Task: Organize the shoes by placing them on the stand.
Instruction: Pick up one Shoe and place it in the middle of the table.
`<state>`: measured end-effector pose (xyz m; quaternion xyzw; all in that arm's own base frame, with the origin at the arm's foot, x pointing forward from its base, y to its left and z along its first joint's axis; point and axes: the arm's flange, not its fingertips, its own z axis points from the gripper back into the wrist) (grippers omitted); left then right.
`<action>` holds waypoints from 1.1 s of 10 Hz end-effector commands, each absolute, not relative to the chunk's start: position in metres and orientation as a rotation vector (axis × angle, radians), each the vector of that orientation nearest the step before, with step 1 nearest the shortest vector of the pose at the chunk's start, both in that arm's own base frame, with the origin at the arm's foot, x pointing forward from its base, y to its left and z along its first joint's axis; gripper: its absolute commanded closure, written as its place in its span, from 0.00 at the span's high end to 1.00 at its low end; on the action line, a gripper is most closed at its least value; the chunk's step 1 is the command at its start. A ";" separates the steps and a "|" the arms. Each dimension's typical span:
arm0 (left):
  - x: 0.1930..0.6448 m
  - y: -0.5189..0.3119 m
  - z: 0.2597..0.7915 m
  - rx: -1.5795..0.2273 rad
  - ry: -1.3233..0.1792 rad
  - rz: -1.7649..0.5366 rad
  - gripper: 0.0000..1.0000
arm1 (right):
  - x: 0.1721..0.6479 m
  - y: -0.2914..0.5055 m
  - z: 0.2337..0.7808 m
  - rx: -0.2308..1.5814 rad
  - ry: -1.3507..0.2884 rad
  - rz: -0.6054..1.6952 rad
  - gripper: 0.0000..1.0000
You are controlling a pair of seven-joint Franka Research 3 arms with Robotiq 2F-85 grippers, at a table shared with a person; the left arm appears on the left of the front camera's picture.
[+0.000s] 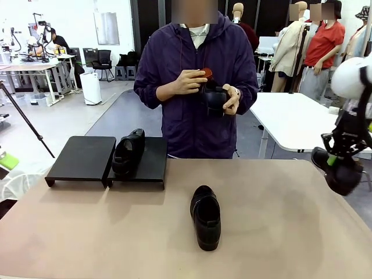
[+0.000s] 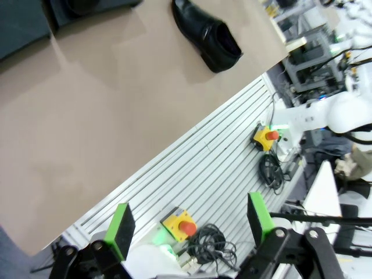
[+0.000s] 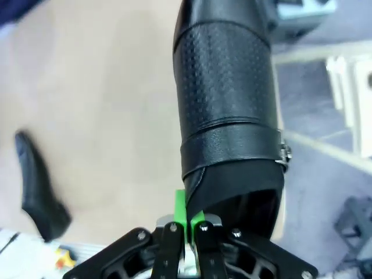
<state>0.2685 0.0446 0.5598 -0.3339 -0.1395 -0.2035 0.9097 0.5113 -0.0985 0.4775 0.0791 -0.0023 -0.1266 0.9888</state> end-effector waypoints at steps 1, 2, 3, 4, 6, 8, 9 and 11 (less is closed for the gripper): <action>0.270 0.045 0.561 -0.707 -0.308 -0.437 1.00 | 0.437 -0.066 0.498 0.188 -0.034 -0.252 0.00; 0.270 0.045 0.561 -0.707 -0.308 -0.437 1.00 | 0.411 -0.058 0.510 0.196 -0.085 -0.219 0.00; 0.270 0.045 0.561 -0.707 -0.308 -0.437 1.00 | 0.402 -0.056 0.516 0.188 -0.127 -0.224 0.00; 0.270 0.045 0.561 -0.707 -0.308 -0.437 1.00 | 0.416 -0.064 0.512 0.184 -0.125 -0.190 0.00; 0.270 0.045 0.561 -0.707 -0.308 -0.437 1.00 | 0.407 -0.060 0.512 0.183 -0.049 -0.211 0.00; 0.270 0.045 0.561 -0.707 -0.308 -0.437 1.00 | 0.407 -0.060 0.512 0.183 -0.049 -0.211 0.00; 0.270 0.045 0.561 -0.707 -0.308 -0.437 1.00 | 0.401 -0.059 0.507 0.183 -0.049 -0.208 0.00; 0.270 0.045 0.561 -0.707 -0.308 -0.437 1.00 | 0.387 -0.017 0.509 0.171 -0.100 -0.217 0.00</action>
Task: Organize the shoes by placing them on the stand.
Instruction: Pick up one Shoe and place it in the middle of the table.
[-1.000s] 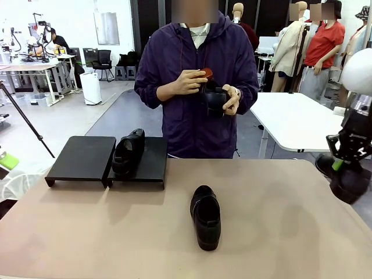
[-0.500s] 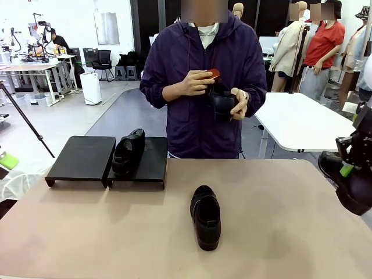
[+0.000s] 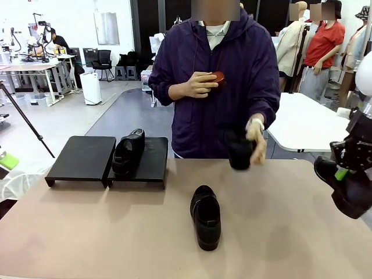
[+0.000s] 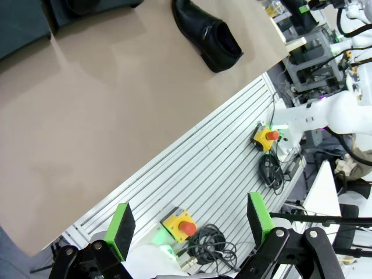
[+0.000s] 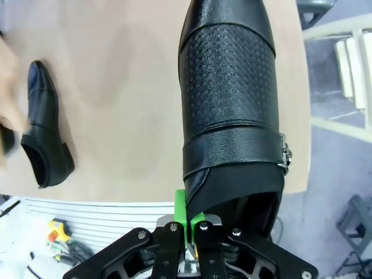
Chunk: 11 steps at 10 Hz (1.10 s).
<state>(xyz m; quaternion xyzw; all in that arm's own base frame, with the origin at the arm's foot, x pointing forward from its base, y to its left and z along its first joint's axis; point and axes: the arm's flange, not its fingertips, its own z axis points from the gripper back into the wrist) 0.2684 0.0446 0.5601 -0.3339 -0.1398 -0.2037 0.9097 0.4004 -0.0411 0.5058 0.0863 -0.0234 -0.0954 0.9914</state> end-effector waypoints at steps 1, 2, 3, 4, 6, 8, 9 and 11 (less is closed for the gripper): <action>0.270 0.045 0.561 -0.707 -0.308 -0.437 1.00 | 0.375 0.007 0.508 0.121 -0.109 -0.263 0.00; 0.270 0.045 0.561 -0.707 -0.308 -0.437 1.00 | 0.368 0.018 0.508 0.062 -0.135 -0.279 0.00; 0.270 0.045 0.561 -0.707 -0.308 -0.437 1.00 | 0.359 0.000 0.515 0.056 -0.153 -0.316 0.00; 0.270 0.045 0.561 -0.707 -0.308 -0.437 1.00 | 0.348 -0.039 0.521 0.068 -0.152 -0.379 0.00; 0.270 0.045 0.561 -0.707 -0.308 -0.437 1.00 | 0.327 -0.097 0.517 0.059 -0.136 -0.417 0.00; 0.270 0.045 0.561 -0.707 -0.308 -0.437 1.00 | 0.320 -0.117 0.509 0.092 -0.152 -0.443 0.00; 0.270 0.045 0.561 -0.707 -0.308 -0.437 1.00 | 0.319 -0.121 0.506 0.092 -0.150 -0.452 0.00; 0.270 0.045 0.561 -0.707 -0.308 -0.437 1.00 | 0.321 -0.119 0.504 0.096 -0.158 -0.456 0.00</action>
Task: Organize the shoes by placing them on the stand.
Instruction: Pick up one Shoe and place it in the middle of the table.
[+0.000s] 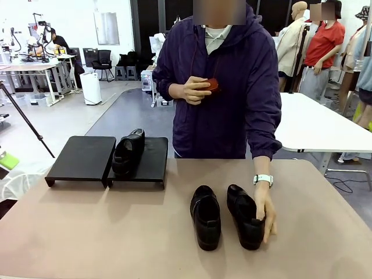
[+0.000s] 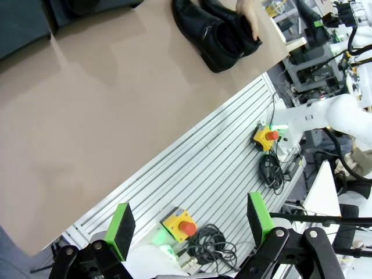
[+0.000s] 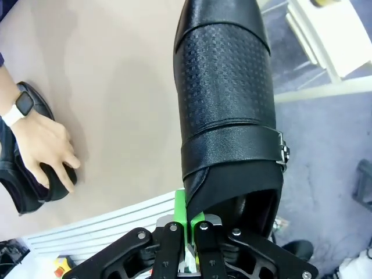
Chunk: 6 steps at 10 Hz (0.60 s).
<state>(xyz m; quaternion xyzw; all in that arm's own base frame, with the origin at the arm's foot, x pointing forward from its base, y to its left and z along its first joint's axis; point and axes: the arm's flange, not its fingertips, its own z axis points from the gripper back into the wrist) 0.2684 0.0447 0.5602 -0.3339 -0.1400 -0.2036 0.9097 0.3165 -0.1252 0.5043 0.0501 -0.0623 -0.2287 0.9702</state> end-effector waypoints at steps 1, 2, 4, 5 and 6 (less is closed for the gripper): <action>0.270 0.045 0.561 -0.707 -0.308 -0.437 1.00 | 0.321 -0.117 0.504 0.103 -0.164 -0.454 0.00; 0.270 0.045 0.561 -0.707 -0.308 -0.437 1.00 | 0.320 -0.114 0.505 0.094 -0.160 -0.447 0.00; 0.270 0.045 0.561 -0.707 -0.308 -0.437 1.00 | 0.317 -0.104 0.512 0.119 -0.175 -0.438 0.00; 0.270 0.045 0.561 -0.707 -0.308 -0.437 1.00 | 0.314 -0.087 0.522 0.160 -0.145 -0.450 0.00; 0.270 0.045 0.561 -0.707 -0.308 -0.437 1.00 | 0.309 -0.057 0.538 0.158 -0.145 -0.425 0.00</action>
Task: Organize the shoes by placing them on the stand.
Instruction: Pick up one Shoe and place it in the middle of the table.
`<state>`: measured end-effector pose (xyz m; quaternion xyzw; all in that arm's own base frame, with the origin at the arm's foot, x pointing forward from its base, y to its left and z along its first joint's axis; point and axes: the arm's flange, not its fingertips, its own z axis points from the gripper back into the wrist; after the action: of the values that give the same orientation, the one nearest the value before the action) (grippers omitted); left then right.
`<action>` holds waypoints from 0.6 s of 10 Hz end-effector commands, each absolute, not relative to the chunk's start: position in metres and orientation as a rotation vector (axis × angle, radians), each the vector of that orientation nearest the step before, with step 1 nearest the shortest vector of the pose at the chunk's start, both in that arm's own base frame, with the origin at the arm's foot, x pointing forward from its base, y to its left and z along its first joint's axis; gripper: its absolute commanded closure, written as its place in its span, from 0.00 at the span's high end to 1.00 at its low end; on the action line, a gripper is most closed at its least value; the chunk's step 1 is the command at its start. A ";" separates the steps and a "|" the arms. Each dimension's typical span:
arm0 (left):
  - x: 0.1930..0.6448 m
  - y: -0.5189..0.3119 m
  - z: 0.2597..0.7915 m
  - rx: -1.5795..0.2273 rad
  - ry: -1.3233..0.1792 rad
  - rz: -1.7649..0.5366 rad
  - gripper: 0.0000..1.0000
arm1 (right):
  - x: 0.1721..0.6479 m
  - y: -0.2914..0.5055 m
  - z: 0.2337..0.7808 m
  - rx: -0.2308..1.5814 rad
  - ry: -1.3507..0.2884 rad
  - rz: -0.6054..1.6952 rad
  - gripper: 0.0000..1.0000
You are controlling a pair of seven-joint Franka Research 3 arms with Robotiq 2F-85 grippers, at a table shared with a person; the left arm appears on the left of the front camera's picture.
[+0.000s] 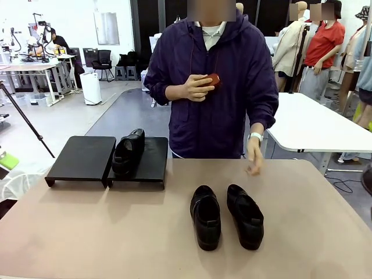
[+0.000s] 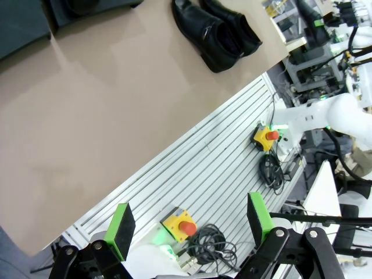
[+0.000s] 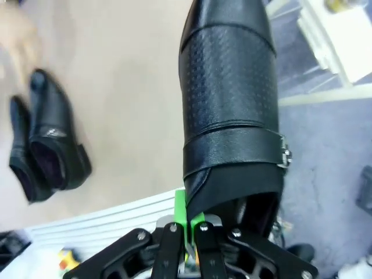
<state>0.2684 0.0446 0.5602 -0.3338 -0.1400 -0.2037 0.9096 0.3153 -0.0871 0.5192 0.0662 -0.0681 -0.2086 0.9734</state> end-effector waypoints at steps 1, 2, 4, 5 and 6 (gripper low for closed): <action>0.270 0.045 0.561 -0.707 -0.308 -0.437 1.00 | 0.303 -0.020 0.557 0.157 -0.149 -0.378 0.00; 0.270 0.045 0.561 -0.707 -0.308 -0.437 1.00 | 0.298 0.030 0.576 0.169 -0.119 -0.466 0.00; 0.270 0.045 0.561 -0.707 -0.308 -0.437 1.00 | 0.293 0.123 0.599 0.245 -0.195 -0.457 0.00; 0.270 0.045 0.561 -0.707 -0.308 -0.437 1.00 | 0.291 0.171 0.604 0.296 -0.224 -0.437 0.00; 0.270 0.045 0.561 -0.707 -0.308 -0.437 1.00 | 0.290 0.215 0.603 0.303 -0.222 -0.360 0.00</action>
<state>0.2684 0.0444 0.5603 -0.3336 -0.1400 -0.2040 0.9097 0.2681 0.1974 0.6044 0.1399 -0.0956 -0.1914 0.9668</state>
